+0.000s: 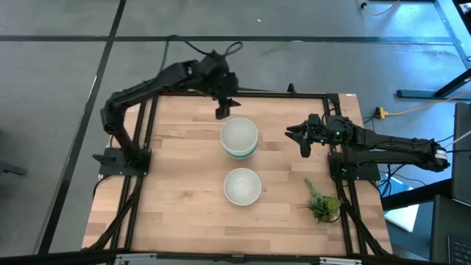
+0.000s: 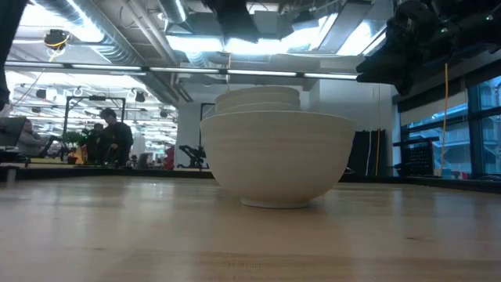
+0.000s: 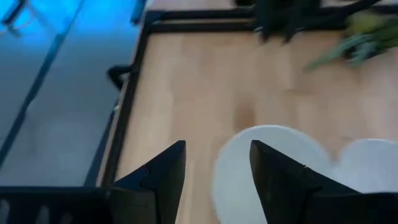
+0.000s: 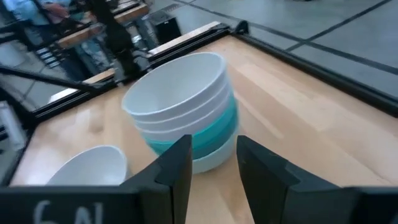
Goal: Nest bowls inside each other
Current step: Stack the white bowl on the other white bowl
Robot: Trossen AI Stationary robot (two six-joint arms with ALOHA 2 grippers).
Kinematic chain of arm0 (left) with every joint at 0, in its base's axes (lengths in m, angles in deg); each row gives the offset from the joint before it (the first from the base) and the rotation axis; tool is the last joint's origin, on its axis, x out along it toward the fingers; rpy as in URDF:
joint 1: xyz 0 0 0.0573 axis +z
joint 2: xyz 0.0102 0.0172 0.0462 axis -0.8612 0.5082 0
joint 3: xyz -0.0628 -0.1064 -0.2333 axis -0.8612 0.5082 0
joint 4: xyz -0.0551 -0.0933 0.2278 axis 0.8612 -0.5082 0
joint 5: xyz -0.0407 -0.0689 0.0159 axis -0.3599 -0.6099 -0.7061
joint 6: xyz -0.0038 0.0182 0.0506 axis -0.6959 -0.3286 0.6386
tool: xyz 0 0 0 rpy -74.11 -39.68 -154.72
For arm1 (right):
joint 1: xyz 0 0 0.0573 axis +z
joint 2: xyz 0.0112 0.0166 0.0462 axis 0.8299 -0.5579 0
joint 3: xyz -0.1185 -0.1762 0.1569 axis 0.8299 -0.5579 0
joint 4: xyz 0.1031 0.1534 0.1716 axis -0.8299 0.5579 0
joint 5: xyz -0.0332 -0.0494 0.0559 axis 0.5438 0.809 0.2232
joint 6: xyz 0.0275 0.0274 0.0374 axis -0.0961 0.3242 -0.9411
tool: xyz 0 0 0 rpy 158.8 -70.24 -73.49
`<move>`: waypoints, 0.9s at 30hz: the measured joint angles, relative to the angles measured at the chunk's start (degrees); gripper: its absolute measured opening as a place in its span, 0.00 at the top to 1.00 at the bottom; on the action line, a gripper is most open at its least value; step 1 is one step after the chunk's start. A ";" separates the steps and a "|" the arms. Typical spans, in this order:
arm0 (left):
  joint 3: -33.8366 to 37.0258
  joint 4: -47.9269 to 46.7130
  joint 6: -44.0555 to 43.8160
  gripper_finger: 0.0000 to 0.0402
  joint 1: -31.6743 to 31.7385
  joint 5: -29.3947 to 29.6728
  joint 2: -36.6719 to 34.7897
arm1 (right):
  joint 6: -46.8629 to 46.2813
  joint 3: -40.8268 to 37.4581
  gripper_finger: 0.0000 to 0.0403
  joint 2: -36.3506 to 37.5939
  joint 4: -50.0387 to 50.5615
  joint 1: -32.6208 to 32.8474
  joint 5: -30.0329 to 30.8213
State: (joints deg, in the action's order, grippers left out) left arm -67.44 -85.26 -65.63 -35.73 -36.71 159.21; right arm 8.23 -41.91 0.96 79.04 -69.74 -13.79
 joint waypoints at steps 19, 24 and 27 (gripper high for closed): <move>0.02 -8.29 3.27 0.57 -10.36 -21.48 -3.02 | 0.35 0.00 0.68 0.02 -1.98 0.02 -2.89; 0.02 -9.34 0.26 0.57 -11.05 -12.44 -3.02 | 0.31 0.00 0.68 0.02 -1.98 0.02 -2.90; 0.51 -9.41 -0.55 0.57 -12.02 -5.04 -2.99 | 0.07 0.00 0.68 0.02 -1.98 0.02 -2.90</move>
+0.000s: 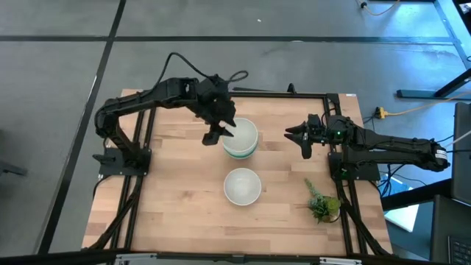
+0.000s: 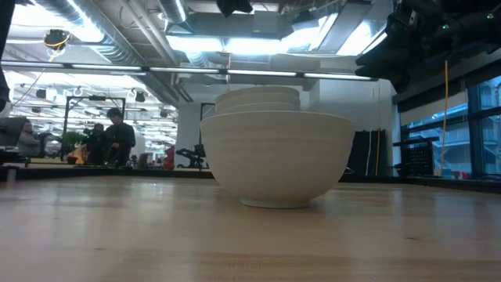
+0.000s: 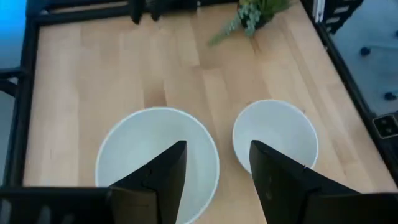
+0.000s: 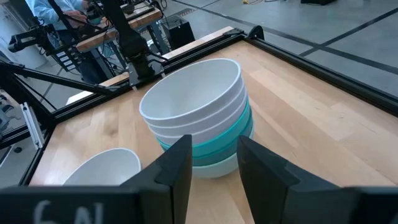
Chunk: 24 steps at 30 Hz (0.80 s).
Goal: Nest bowls inside each other
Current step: Stack the white bowl on the other white bowl
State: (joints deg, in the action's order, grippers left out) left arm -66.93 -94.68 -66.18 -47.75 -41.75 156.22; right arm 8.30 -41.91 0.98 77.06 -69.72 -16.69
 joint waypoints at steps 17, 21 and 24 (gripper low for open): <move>35.98 23.66 -16.48 0.58 -8.09 15.86 -24.82 | -0.10 0.00 0.68 0.00 -0.17 0.00 -0.13; 46.43 31.36 -22.29 0.58 -12.97 22.82 -32.12 | -0.22 0.00 0.68 0.00 -0.52 0.00 -0.24; 53.00 35.93 -25.71 0.58 -17.03 27.62 -34.65 | -1.26 0.00 0.68 -0.02 -0.70 0.00 -2.21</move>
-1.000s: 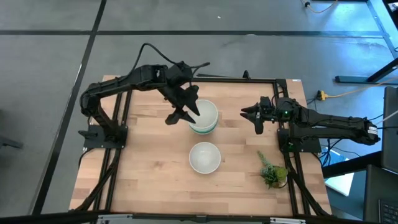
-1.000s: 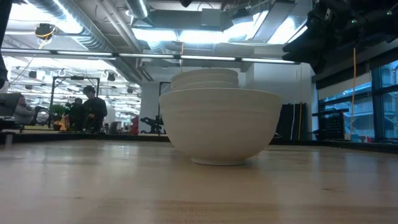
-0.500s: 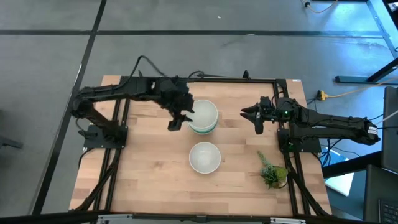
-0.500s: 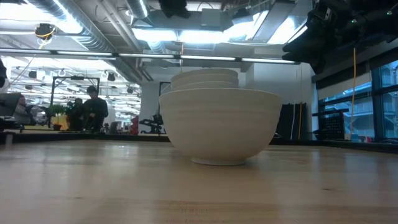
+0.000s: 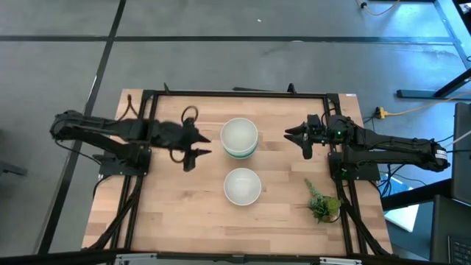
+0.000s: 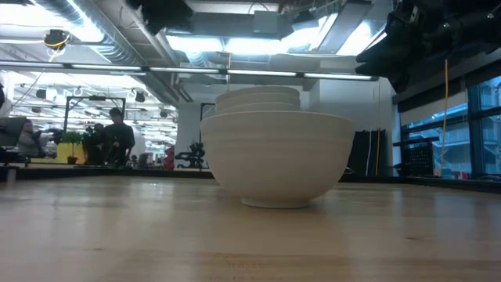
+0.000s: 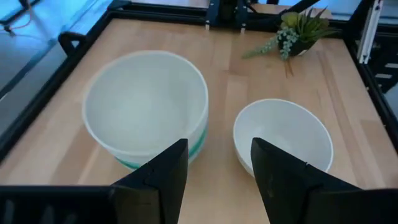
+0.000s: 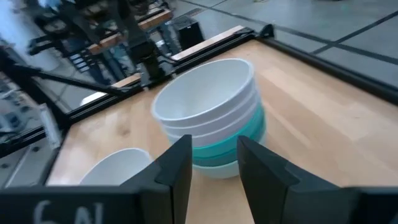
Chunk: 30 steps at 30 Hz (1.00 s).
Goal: Nest bowls inside each other
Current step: Stack the white bowl on the other white bowl
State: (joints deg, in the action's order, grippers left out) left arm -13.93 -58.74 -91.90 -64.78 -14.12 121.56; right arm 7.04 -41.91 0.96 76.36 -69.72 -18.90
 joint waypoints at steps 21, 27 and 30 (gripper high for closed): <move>8.50 16.22 -15.73 0.58 -7.60 6.90 11.17 | -0.55 0.00 0.68 -1.28 -0.92 7.74 2.80; 7.92 16.05 -24.72 0.58 -8.04 7.03 17.11 | -1.80 0.00 0.68 -3.12 -1.19 8.87 3.80; 5.57 16.07 -27.15 0.58 -8.52 7.06 19.94 | -1.78 0.00 0.68 -3.99 -1.56 9.07 4.15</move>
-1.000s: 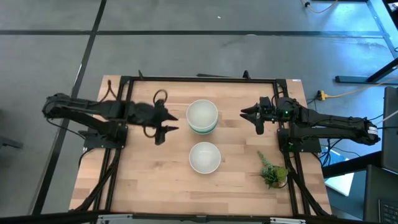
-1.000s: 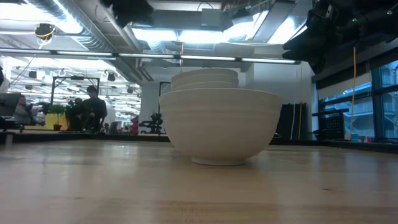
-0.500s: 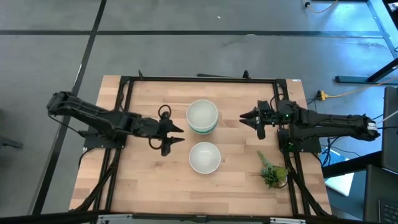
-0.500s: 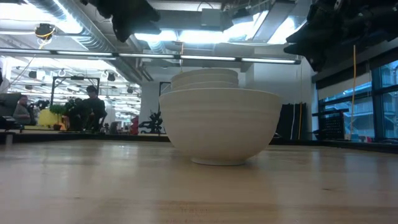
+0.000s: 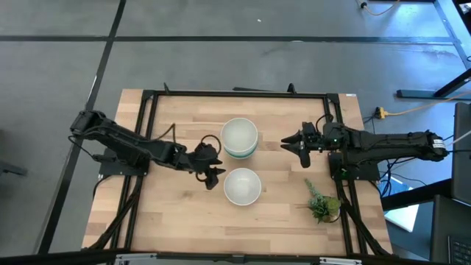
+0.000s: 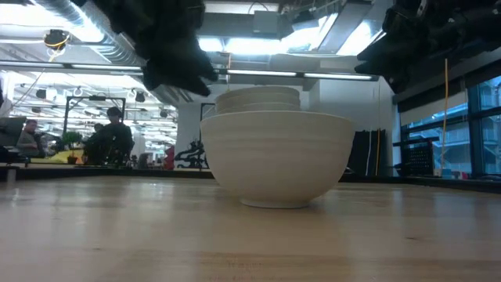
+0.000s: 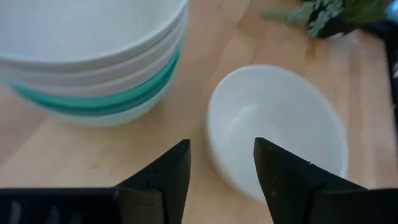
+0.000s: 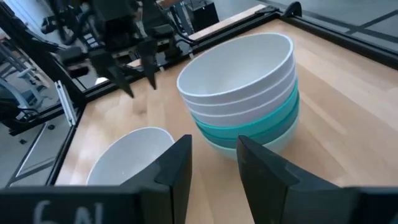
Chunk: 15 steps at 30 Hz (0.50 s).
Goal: Nest bowls inside each other
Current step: Stack the white bowl on the other white bowl
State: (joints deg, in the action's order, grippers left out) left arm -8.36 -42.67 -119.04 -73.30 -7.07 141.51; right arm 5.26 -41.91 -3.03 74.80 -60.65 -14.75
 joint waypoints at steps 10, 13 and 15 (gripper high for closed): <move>-12.21 -8.64 -2.28 0.58 -0.20 0.42 11.54 | 0.20 0.00 0.68 -1.30 0.01 0.00 0.00; -14.91 -13.80 -2.27 0.58 -0.18 0.50 14.32 | 0.28 0.00 0.68 -1.28 0.03 0.00 0.01; -15.66 -15.45 -2.23 0.58 -0.18 0.70 15.25 | 0.29 0.00 0.68 -1.28 0.03 0.00 0.02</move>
State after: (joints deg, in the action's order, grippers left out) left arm -24.01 -58.12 -121.27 -73.47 -6.37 156.76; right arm 5.56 -41.91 -4.31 74.83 -60.65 -14.72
